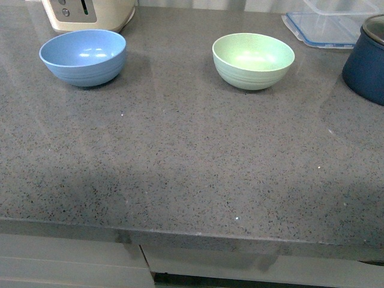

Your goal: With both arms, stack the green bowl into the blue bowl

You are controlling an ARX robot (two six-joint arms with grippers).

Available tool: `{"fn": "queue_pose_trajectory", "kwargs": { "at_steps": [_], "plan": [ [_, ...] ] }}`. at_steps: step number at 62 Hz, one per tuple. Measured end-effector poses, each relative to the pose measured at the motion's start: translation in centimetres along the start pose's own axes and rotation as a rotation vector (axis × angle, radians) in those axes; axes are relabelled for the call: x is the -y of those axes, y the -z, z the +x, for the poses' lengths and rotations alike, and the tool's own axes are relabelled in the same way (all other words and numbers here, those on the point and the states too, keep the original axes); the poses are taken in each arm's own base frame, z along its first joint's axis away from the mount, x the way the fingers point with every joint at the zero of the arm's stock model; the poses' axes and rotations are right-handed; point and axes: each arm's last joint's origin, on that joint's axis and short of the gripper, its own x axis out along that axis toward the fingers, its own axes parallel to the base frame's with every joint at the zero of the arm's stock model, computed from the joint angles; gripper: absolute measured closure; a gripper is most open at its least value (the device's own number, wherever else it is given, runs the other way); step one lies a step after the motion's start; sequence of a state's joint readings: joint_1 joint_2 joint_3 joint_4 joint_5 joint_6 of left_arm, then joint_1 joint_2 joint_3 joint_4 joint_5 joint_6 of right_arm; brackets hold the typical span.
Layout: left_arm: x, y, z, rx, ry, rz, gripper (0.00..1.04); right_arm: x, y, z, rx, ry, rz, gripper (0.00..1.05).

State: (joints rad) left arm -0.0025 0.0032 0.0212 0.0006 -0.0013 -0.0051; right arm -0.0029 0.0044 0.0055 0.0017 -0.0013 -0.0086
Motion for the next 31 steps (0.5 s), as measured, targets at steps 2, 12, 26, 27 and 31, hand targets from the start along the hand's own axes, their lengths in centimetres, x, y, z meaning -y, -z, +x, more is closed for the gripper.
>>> {"fn": "queue_pose_trajectory", "kwargs": {
  "at_steps": [2, 12, 26, 27, 31],
  "plan": [
    [0.0, 0.0, 0.0, 0.0, 0.0, 0.0, 0.07, 0.0, 0.0, 0.0, 0.0, 0.0, 0.0, 0.1],
    [0.0, 0.0, 0.0, 0.0, 0.0, 0.0, 0.07, 0.0, 0.0, 0.0, 0.0, 0.0, 0.0, 0.1],
    [0.1, 0.4, 0.2, -0.304, -0.361, -0.101, 0.07, 0.0, 0.0, 0.0, 0.0, 0.0, 0.0, 0.1],
    [0.0, 0.6, 0.3, -0.345, -0.435, -0.101, 0.07, 0.0, 0.0, 0.0, 0.0, 0.0, 0.0, 0.1],
    [-0.4, 1.1, 0.4, -0.386, -0.598, -0.097, 0.07, 0.0, 0.0, 0.0, 0.001, -0.003, 0.001, 0.1]
  ]
}}
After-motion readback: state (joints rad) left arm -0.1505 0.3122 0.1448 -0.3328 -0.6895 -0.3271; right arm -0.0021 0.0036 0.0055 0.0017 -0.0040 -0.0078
